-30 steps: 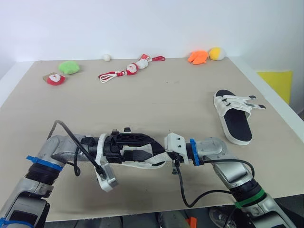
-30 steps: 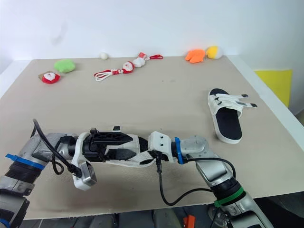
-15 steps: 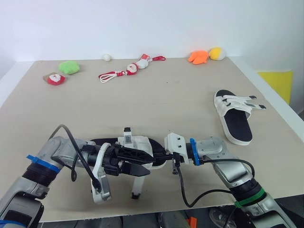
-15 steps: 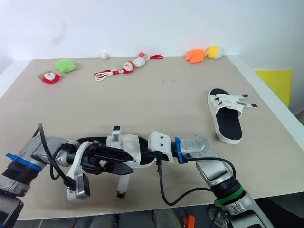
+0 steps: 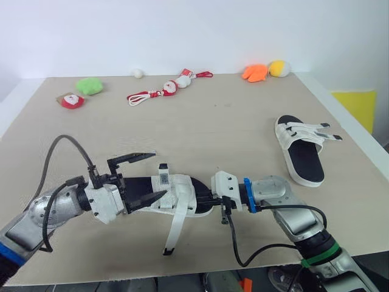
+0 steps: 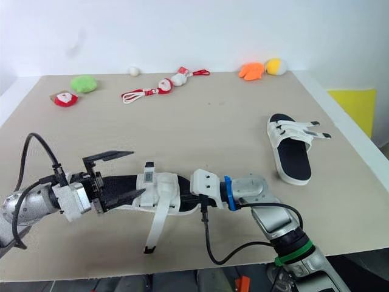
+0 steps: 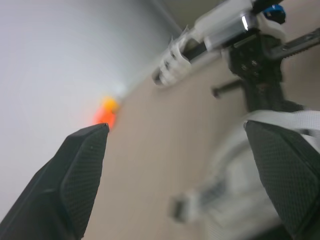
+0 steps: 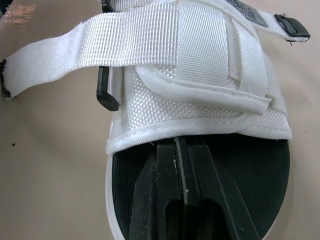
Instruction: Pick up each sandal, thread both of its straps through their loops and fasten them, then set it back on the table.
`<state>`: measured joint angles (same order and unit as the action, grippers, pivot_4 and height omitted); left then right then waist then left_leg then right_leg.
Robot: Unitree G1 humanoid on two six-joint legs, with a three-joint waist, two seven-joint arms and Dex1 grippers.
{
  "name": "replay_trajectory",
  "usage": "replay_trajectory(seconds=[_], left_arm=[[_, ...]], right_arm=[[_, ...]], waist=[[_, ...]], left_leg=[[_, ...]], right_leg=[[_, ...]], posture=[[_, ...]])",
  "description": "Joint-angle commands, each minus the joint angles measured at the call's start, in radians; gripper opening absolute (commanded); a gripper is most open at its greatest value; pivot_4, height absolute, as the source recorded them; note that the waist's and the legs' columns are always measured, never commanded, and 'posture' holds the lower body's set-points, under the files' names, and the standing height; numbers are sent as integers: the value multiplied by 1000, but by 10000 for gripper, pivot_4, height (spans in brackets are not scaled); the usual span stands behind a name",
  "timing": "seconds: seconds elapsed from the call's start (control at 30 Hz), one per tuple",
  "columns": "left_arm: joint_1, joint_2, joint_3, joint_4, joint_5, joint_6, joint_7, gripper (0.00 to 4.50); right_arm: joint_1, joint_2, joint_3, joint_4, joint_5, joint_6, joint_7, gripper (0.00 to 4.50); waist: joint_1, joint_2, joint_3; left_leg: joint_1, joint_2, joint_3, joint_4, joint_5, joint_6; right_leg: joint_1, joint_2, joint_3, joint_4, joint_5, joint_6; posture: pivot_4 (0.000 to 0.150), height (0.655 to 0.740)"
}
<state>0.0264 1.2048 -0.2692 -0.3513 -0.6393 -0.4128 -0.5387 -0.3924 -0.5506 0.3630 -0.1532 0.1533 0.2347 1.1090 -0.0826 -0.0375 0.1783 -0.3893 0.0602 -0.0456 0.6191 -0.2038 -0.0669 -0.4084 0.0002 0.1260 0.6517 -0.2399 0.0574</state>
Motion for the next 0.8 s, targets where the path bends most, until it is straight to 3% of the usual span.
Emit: replay_trajectory(seconds=[0.03, 0.13, 0.3, 0.6, 0.8], left_arm=[[121, 97, 106, -187, -338, 278, -52, 44708], [233, 156, 189, -251, -554, 490, -124, 44708], [323, 197, 279, -287, -639, 742, -252, 44708], [23, -34, 120, -263, -573, 1080, -142, 44708], [-84, -168, 64, -234, -528, 1231, -88, 44708]], right_arm=[[16, -11, 35, 40, -23, 10, 20, 0], [7, 0, 41, 50, -24, 8, 22, 0], [0, 10, 45, 53, -25, 9, 22, 0], [8, 12, 37, 42, -29, 18, 7, 0], [15, 8, 30, 32, -31, 23, -7, 0]], waist=[[1, 0, 1], [2, 1, 1], [2, 2, 2], [-2, 2, 1], [-6, 1, 1]], left_leg=[[0, 0, 0, 0, 0, 0], [1, 1, 1, 0, 0, 0], [2, 2, 1, 0, 0, 0], [1, 2, 1, -1, -1, -2], [1, 2, 0, -1, -2, -3]], right_leg=[[0, 0, 0, 0, 0, 0], [-1, 1, -1, 0, 0, -1], [-2, 2, -1, 0, 0, -1], [-3, 3, 0, 0, -1, -2], [-3, 4, 1, 0, -1, -3]], posture=[[1500, 7400], [1500, 7400], [1500, 7400], [1500, 7400], [1500, 7400]])
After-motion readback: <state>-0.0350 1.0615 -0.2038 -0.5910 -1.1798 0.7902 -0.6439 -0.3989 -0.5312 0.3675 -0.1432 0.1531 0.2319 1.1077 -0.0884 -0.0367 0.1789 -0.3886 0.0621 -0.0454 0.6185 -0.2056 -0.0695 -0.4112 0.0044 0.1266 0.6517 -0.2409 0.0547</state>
